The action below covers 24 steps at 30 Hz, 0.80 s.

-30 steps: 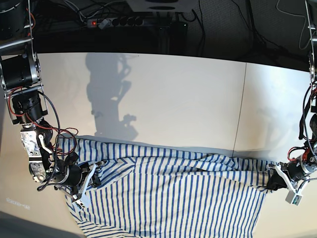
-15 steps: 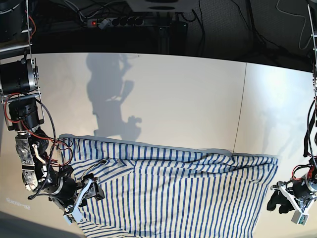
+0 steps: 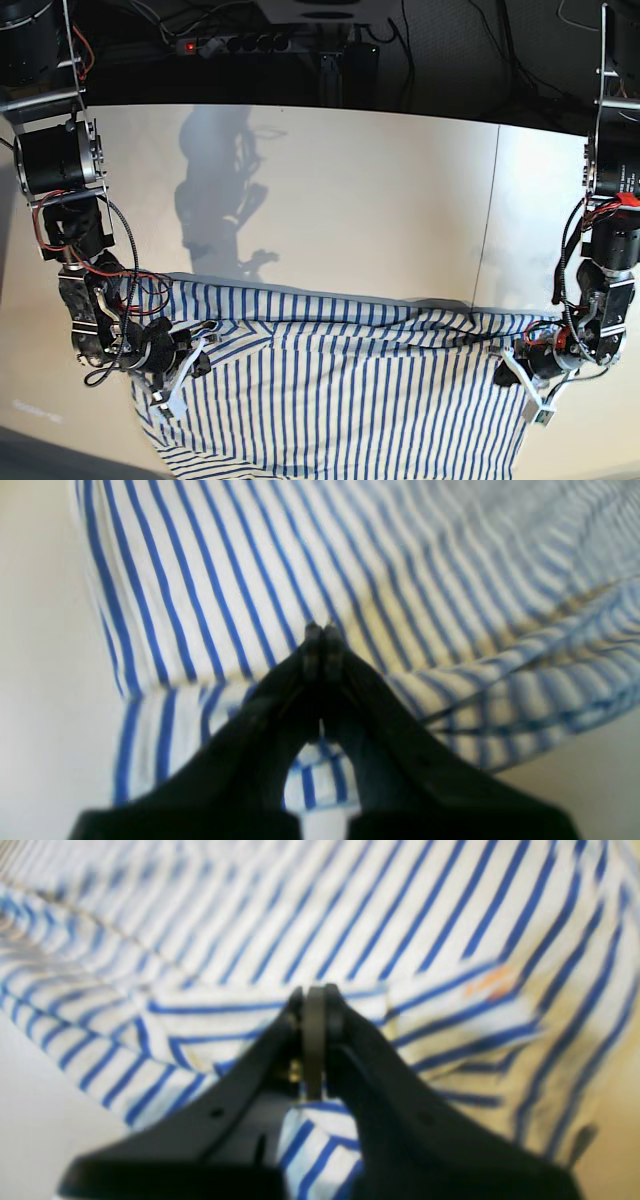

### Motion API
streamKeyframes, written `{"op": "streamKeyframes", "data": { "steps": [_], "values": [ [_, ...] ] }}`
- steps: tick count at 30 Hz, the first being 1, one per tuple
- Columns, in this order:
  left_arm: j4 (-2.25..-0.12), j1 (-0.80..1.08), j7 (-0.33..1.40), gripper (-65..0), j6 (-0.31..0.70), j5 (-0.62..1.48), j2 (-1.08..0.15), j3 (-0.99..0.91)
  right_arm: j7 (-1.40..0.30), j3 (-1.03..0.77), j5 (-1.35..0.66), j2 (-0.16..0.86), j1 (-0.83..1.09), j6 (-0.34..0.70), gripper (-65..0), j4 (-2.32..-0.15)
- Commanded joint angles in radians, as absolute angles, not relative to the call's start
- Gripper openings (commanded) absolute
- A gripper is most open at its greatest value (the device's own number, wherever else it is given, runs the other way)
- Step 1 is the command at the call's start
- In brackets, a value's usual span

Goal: Fold the T-shirt properly
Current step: 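Lay the held edge down along the shirt's opposite edge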

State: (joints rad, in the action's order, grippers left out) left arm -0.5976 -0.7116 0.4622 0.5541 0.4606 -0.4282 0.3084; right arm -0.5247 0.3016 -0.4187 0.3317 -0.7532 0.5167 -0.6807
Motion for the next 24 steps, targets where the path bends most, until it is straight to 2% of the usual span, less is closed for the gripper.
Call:
{"op": "streamKeyframes", "data": {
  "steps": [1,4,8,15,20,24],
  "values": [
    [-0.581,-0.748,0.442,-65.0,0.518,0.454,-0.428,0.303,-0.503,0.294,-0.426,0.34,-0.789,0.532,-65.0,-0.671],
    [-0.517,-0.748,0.44,-65.0,0.482,0.359,-0.392,0.303,-0.501,0.294,-0.425,0.34,-0.789,0.52,-65.0,-0.602],
    [-0.471,-0.744,0.488,-65.0,0.469,0.337,-0.369,0.303,-0.503,0.294,-0.425,0.342,-0.772,0.521,-65.0,-0.527],
    [-0.47,-0.737,0.519,-65.0,0.458,0.313,-0.392,0.303,-0.521,0.293,-0.434,0.346,-0.68,0.521,-65.0,-0.53],
    [-0.521,-0.726,0.604,-65.0,0.572,0.381,-0.437,0.303,-0.641,0.251,-0.519,0.349,-0.637,0.523,-65.0,-0.579],
    [-0.627,-0.688,0.766,-65.0,0.596,0.549,-0.476,0.303,-0.717,0.148,-0.543,0.354,-0.566,0.527,-65.0,-0.685]
  ]
}}
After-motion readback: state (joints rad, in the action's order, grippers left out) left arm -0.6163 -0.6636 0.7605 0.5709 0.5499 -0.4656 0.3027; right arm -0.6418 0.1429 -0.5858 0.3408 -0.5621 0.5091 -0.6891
